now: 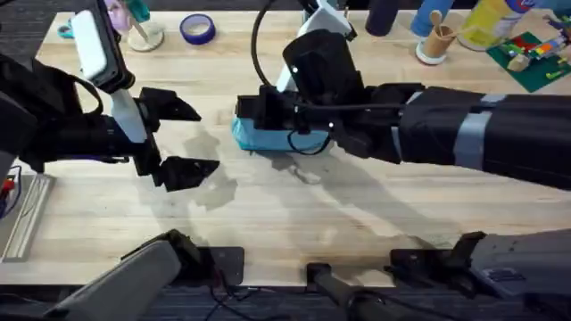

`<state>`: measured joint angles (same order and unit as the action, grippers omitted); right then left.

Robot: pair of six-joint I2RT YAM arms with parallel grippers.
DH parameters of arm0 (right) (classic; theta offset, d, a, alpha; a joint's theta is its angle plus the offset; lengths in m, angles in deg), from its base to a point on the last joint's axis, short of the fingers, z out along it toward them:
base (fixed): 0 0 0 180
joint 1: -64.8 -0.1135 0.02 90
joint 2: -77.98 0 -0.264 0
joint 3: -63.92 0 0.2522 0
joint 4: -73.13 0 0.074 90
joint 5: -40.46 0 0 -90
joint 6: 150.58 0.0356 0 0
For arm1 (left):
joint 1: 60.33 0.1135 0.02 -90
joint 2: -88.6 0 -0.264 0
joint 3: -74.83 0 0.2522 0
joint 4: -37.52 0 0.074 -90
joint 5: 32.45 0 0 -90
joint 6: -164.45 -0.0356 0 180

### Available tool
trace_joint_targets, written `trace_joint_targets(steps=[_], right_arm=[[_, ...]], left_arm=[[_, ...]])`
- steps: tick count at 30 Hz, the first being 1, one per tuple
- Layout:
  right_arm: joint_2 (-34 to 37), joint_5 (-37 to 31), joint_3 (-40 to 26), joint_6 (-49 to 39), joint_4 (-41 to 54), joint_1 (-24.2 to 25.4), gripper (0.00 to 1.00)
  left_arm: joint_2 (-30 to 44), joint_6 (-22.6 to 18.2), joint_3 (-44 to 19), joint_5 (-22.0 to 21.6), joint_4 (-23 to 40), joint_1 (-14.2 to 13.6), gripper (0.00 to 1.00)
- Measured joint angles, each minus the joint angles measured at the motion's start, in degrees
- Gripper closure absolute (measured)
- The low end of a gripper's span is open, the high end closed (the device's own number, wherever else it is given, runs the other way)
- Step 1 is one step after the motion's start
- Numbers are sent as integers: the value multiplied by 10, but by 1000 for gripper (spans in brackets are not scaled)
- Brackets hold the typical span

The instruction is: Unzip the bag, pick up the pens from the table one at a time and place them inside, then zip the bag closed.

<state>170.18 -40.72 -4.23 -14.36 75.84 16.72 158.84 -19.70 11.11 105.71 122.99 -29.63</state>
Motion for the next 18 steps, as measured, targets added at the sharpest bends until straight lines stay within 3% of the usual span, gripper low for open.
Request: trace_joint_targets(steps=[11, 18], right_arm=[[0, 0, 0, -4, 0, 0, 971], [0, 0, 0, -6, 0, 0, 971]], left_arm=[[9, 0, 0, 21, -33, 0, 6], [100, -1, 0, 65, -95, 0, 7]])
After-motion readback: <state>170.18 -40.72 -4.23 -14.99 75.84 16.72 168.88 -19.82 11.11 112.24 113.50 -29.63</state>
